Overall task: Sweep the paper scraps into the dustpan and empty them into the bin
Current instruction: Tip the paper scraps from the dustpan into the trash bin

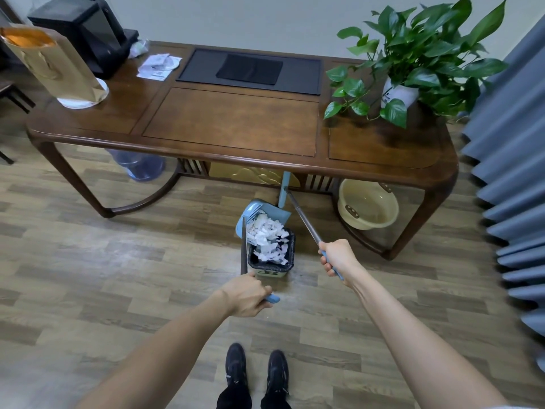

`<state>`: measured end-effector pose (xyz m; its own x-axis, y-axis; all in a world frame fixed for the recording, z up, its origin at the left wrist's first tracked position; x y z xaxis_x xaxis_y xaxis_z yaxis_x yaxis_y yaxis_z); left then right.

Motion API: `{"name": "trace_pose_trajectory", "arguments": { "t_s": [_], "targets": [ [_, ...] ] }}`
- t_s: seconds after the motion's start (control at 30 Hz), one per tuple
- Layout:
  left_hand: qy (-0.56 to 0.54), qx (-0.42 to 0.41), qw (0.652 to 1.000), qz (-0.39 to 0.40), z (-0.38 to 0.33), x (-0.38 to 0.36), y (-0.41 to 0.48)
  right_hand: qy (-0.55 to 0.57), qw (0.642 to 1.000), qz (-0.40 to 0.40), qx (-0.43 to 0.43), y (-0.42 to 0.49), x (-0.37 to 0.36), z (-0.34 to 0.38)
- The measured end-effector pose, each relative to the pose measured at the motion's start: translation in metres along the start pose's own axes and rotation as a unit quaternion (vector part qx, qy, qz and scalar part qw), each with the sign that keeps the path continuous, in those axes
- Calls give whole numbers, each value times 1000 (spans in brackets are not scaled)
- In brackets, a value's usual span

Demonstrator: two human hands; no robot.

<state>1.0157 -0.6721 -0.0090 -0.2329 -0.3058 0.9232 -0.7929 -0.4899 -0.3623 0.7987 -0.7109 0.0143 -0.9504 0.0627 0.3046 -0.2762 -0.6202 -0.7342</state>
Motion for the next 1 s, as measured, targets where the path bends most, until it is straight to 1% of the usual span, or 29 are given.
{"name": "trace_pose_trajectory", "arguments": {
  "t_s": [0.13, 0.3, 0.47, 0.6, 0.77, 0.9, 1.0],
  "targets": [
    [4, -3, 1000, 14, -2, -3, -2, 8, 1000, -3, 8, -1, -3, 0],
    [13, -14, 1000, 22, -5, -5, -2, -11, 1000, 10, 3, 0, -2, 2],
    [1, -6, 1000, 23, -4, -1, 3, 2, 1000, 1, 11, -3, -2, 1],
    [17, -12, 999, 41, -3, 0, 3, -5, 1000, 1, 5, -3, -3, 2],
    [26, -12, 998, 47, -2, 2, 3, 20, 1000, -1, 9, -1, -1, 0],
    [40, -18, 998, 53, -1, 5, 3, 15, 1000, 4, 2, -1, -3, -3],
    [30, -17, 998, 51, 0, 6, 6, 10, 1000, -7, 6, 3, -1, -4]
  ]
}}
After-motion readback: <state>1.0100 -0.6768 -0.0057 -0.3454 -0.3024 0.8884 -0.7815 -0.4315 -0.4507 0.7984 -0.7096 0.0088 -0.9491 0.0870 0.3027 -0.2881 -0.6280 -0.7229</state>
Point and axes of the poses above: each hand's wrist, its own y-axis towards the middle knuckle, its own x-axis out of the back of the hand, z = x × y, the point moved 5 cm from there along y, towards the middle knuckle, and after that the axes turned 1 degree about -y, right-handed, at the moved point
